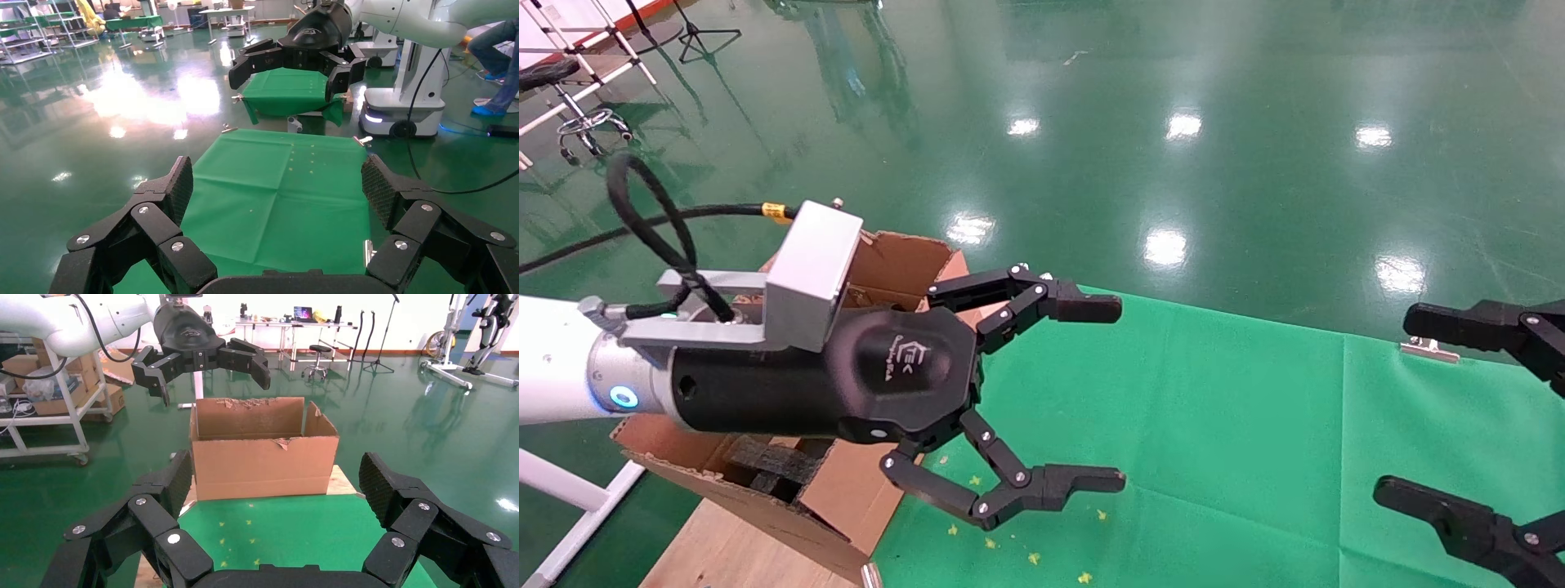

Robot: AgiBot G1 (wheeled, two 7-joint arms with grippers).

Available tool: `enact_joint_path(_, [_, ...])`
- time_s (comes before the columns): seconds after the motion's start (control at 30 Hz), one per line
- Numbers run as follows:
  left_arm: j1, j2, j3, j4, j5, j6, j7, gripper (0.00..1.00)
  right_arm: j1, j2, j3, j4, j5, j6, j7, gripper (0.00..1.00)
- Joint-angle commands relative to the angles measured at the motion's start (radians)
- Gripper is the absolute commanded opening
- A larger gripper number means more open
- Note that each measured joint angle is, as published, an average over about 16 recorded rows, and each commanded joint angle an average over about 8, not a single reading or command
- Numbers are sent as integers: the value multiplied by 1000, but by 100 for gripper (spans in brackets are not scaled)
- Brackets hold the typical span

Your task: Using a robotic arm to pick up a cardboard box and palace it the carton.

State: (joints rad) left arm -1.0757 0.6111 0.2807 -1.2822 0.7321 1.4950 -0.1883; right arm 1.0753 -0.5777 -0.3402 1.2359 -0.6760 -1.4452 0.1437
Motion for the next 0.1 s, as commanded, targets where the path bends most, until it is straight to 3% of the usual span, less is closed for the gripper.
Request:
enact_joint_path(0.03, [0, 0, 0, 0, 0, 0, 0, 100, 0, 0, 0, 0, 0, 0, 0, 100])
enact_joint_path(0.1, [0, 0, 0, 0, 0, 0, 0, 100, 0, 0, 0, 0, 0, 0, 0, 100])
